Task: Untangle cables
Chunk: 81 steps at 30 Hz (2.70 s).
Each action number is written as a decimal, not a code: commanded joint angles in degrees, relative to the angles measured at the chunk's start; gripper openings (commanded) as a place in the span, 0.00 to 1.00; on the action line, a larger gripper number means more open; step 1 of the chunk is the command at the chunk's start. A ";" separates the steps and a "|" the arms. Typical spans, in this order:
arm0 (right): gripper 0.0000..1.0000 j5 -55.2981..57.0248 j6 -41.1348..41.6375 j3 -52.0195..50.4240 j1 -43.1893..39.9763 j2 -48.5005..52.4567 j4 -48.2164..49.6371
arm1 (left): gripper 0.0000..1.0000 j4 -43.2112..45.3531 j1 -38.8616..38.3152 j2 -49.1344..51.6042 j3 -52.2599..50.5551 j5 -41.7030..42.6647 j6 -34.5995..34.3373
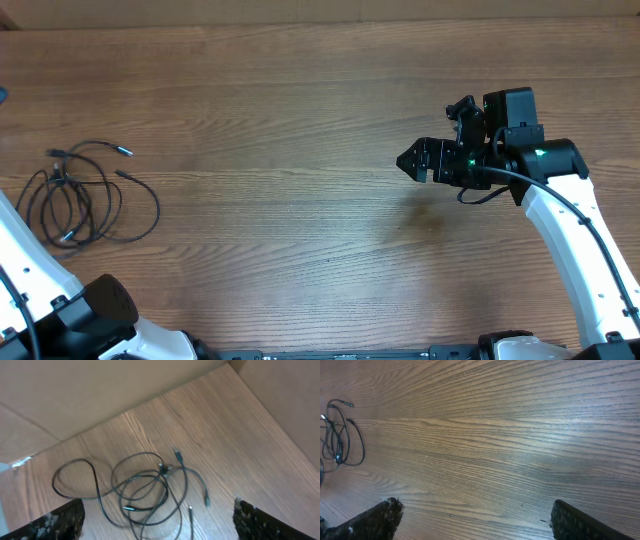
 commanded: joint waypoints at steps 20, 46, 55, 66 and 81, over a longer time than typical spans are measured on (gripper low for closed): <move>1.00 0.22 -0.24 0.50 -0.09 -0.42 1.18 | 1.00 3.37 -22.16 0.39 0.48 30.38 25.31; 1.00 24.55 1.01 14.43 -0.11 -3.04 -5.01 | 1.00 -20.52 -36.74 0.39 0.24 14.01 22.40; 1.00 27.04 1.01 13.53 -0.09 -10.23 -17.92 | 1.00 -20.52 -36.81 -1.27 -4.98 14.51 19.93; 1.00 28.46 1.01 0.35 -0.09 -28.24 -11.37 | 1.00 -10.29 -36.81 -20.37 -23.26 13.92 19.47; 1.00 28.48 1.03 -8.63 -0.09 -44.24 -10.86 | 1.00 13.62 -36.79 -59.47 -56.81 12.74 21.94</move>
